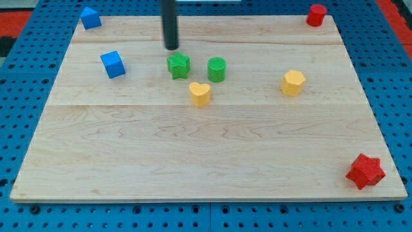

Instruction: Push the blue cube slightly down

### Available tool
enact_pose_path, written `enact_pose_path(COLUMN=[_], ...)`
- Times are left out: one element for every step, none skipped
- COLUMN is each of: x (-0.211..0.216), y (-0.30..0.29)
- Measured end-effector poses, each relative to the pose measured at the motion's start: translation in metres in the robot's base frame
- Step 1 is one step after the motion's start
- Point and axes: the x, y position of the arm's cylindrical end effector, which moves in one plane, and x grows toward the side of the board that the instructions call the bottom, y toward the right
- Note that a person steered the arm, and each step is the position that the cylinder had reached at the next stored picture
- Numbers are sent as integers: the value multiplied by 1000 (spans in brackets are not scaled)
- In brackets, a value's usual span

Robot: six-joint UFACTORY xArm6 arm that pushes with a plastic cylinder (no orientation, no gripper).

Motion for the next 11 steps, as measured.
enact_pose_path(x=[7,50,85,75,41,37,43,73,111,141,163], y=[-51,-57,-91,-95,-52,-70,-126,-131,-143,-168,-173])
